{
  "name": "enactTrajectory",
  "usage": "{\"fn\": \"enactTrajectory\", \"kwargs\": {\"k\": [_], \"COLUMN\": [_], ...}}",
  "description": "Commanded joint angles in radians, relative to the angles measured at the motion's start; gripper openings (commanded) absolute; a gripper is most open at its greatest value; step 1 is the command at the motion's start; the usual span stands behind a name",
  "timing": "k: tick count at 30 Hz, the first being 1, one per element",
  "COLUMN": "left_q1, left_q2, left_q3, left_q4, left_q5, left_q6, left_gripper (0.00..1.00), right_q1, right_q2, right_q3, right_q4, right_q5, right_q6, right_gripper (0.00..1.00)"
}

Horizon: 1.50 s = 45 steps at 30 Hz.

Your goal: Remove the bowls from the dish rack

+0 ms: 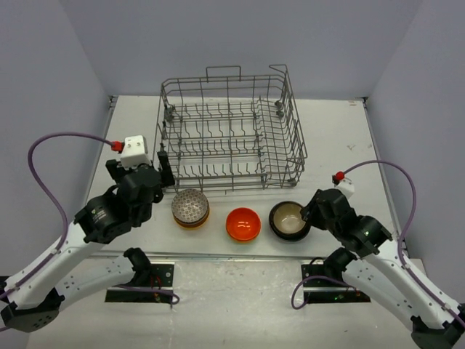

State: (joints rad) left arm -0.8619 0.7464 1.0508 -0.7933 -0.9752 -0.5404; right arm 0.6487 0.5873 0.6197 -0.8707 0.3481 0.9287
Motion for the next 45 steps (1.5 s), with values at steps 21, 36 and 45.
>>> {"fn": "enactTrajectory", "kwargs": {"k": [21,36,45], "left_q1": [0.124,0.124,0.535], "left_q2": [0.062,-0.140,-0.136], "left_q3": [-0.034,-0.113,-0.216], "left_q4": [0.068,-0.001,0.264], "left_q5": [0.153,-0.009,0.391], "left_q6": [0.043,-0.016,0.121], "left_gripper": [1.00,1.00,1.00], "right_q1": [0.000,-0.001,0.000], "right_q2": [0.088,0.006,0.023], "right_q3": [-0.075,-0.048,0.328], "right_q4": [0.076,0.162,0.104], "right_q5": [0.006,-0.015,0.043], "right_q6": [0.068,0.012,-0.269], "right_gripper": [0.01,0.04,0.35]}}
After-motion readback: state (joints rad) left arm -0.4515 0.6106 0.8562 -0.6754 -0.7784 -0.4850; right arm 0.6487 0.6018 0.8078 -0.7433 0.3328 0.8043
